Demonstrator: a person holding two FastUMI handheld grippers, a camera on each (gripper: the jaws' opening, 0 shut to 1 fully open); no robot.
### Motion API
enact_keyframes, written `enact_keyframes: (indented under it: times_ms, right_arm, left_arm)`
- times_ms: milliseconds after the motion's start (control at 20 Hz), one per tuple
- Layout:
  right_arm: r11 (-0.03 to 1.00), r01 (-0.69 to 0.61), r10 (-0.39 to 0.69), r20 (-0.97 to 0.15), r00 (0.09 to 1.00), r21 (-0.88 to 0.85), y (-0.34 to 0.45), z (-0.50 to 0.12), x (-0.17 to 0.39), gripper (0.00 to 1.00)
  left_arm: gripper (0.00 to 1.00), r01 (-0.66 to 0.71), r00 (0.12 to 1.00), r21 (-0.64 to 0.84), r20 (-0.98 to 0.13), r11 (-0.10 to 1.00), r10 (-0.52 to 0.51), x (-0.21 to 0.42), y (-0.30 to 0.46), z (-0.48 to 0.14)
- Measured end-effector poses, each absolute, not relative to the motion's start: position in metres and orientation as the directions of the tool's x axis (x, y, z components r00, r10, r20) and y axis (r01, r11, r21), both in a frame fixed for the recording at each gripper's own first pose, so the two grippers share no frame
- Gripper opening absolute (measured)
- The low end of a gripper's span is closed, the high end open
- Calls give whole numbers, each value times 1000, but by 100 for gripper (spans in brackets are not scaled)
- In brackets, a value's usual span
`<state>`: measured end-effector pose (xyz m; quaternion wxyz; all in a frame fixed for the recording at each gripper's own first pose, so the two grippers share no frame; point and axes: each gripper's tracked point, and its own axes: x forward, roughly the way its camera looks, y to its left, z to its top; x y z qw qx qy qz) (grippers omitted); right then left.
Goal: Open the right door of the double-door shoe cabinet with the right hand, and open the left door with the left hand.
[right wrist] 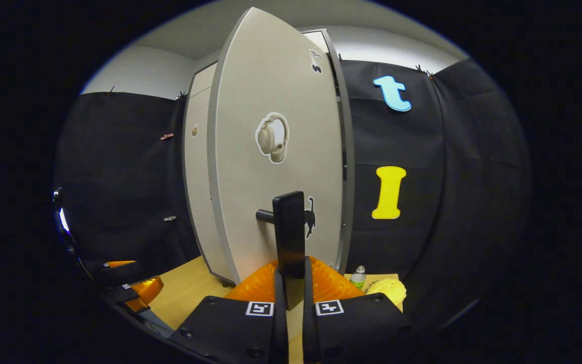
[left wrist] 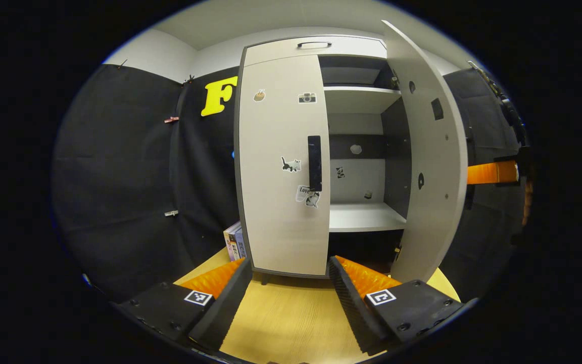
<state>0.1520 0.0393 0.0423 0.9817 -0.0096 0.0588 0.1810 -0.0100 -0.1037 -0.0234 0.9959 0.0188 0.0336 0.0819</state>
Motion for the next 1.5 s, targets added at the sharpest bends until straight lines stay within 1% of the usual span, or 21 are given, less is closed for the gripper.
enact_keyframes:
  times_ms: [300, 400, 500, 600, 800, 950, 1050, 1100, 1200, 1300, 1400, 1450, 1500]
  right_arm:
    - [976, -219, 220, -103, 970, 14, 10, 45, 161, 14]
    - [975, -215, 221, -110, 969, 61, 14, 45, 159, 9]
    - [983, -179, 182, -102, 978, 42, 11, 44, 160, 11]
    - [990, -139, 140, -105, 985, 17, 5, 43, 159, 9]
    - [996, -80, 86, -148, 985, 44, 0, 30, 144, 9]
    - [997, -30, 38, -117, 992, 69, -6, 29, 133, 9]
    - [997, -38, 46, -125, 991, 67, -1, 21, 128, 10]
    - [998, -30, 38, -155, 987, 56, -2, 13, 124, 13]
    - [999, -26, 33, -200, 979, 40, 0, 0, 109, 27]
    - [998, -24, 34, -201, 979, 53, 8, -4, 102, 49]
    - [995, -52, 69, -214, 974, 85, 27, -10, 97, 65]
    - [994, -64, 82, -208, 975, 88, 34, -12, 95, 96]
    - [994, -75, 91, -198, 976, 85, 38, -11, 94, 100]
  left_arm:
    - [95, -119, 990, 46, -64, 992, 122, -5, -112, -21]
    - [95, -103, 992, 62, -65, 993, 107, -1, -108, -20]
    - [95, -87, 994, 65, -61, 994, 91, 1, -104, -18]
    - [95, -71, 995, 58, -62, 996, 74, 6, -96, -16]
    - [95, -13, 997, 34, -70, 999, 16, 18, -86, -13]
    - [95, 34, 996, 13, -80, 999, -33, 30, -81, -11]
    - [95, 56, 996, 23, -71, 998, -54, 41, -75, -5]
    - [95, 65, 996, 32, -63, 997, -63, 47, -74, 0]
    - [95, 85, 995, 37, -50, 996, -83, 63, -73, 11]
    - [95, 94, 995, 32, -23, 995, -93, 79, -72, 26]
    - [95, 101, 995, 35, -1, 994, -101, 96, -71, 38]
    - [95, 107, 994, 39, 6, 993, -108, 105, -70, 42]
    - [95, 113, 994, 42, 9, 993, -113, 112, -71, 45]
